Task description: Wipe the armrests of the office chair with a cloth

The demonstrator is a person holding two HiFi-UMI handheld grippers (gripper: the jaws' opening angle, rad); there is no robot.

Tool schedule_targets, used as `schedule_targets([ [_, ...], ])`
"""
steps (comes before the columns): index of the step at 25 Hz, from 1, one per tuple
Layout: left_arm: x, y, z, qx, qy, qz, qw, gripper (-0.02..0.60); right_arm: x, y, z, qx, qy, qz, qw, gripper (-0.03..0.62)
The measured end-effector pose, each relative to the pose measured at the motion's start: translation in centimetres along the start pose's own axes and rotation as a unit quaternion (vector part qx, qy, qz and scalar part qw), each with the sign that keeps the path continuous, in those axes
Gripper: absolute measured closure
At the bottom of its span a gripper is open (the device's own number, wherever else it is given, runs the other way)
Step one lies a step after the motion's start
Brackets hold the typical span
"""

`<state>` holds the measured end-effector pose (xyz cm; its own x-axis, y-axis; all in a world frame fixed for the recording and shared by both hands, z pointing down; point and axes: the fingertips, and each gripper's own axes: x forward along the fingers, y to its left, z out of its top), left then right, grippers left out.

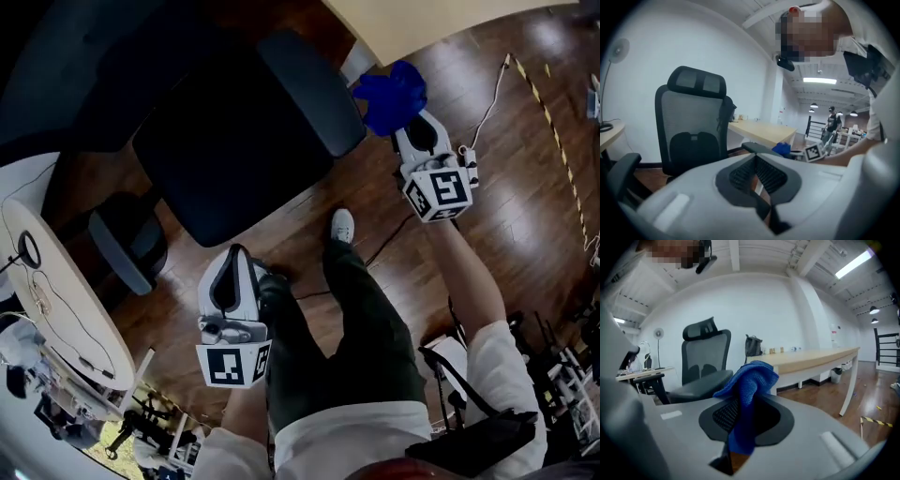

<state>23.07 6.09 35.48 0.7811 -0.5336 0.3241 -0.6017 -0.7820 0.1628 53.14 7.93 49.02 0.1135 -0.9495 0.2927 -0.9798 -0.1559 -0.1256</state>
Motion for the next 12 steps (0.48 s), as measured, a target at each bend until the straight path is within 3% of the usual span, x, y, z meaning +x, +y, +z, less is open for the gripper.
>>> schedule_targets([
  [6,0.7,-1.1,-0.9,0.022,0.036,0.005,0.9991,0.584,10.4,2.8,-4.8,0.039,0.031,0.095,0.994,0.526],
  [8,0.1,-0.5,-1.1,0.023,0.043,0.018,0.9987,0.584,12.7,3.3,-6.9,0.065,0.050,0.097,0.992,0.526],
  [12,0.5,1.7,-2.3,0.019,0.051,0.041,0.9977,0.584,15.8,3.2,-12.1,0.043,0.096,0.089,0.990,0.526],
])
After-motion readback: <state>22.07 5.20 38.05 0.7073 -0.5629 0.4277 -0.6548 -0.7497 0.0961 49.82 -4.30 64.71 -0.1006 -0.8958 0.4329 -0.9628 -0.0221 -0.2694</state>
